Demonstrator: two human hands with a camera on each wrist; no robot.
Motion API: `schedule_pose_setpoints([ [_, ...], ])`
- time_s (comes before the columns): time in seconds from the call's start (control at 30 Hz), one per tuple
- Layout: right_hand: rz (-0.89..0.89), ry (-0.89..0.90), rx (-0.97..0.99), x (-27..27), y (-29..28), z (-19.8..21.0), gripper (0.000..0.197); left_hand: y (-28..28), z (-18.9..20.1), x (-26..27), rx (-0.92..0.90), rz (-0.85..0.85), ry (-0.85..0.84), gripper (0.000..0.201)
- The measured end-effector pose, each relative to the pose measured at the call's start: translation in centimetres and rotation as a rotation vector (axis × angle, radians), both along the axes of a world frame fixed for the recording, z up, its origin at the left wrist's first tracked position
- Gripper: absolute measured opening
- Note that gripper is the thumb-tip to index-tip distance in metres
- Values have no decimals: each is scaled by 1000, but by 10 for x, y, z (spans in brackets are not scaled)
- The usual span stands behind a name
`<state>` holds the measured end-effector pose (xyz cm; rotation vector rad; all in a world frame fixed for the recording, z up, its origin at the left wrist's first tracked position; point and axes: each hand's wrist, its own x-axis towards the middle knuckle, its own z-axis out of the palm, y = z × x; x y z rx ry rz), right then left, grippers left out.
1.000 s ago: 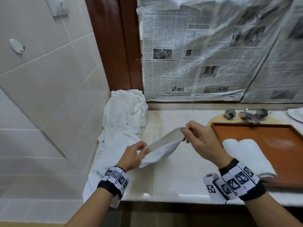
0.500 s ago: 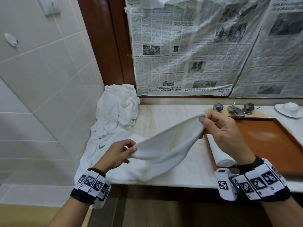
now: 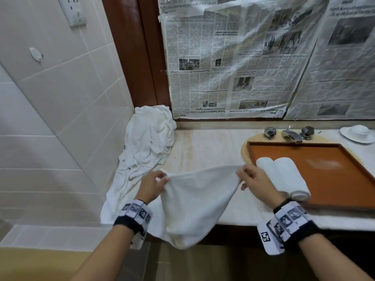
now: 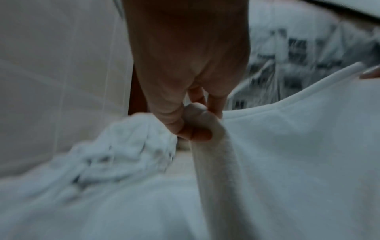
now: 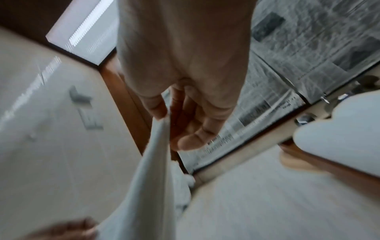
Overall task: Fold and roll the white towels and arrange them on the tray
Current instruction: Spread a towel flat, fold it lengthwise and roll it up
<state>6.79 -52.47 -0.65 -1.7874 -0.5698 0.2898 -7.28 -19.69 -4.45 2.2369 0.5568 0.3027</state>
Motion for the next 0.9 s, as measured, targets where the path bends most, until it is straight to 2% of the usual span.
schedule_pose_setpoints([
  [0.07,35,38,-137,-5,12,-34,29,3,-40,4,57,0,158,15],
  [0.13,35,106,-194,-13,20,-60,29,6,-71,2,53,-2,251,10],
  [0.23,8,180,-229,-21,27,-84,27,5,-94,-3,15,-26,361,10],
  [0.4,-26,231,-276,-23,31,-97,22,-10,-97,-2,178,-162,478,8],
  [0.57,14,227,-355,-22,18,-110,8,-31,-75,-8,-41,-460,693,9],
  [0.63,14,213,-367,-19,10,-111,11,-31,-64,-7,-38,-478,662,9],
  [0.8,10,144,-303,-13,-1,-88,23,-30,-40,3,-11,-425,433,11],
  [0.9,5,128,-267,-4,-6,-81,17,-30,-31,9,-72,-369,329,11],
])
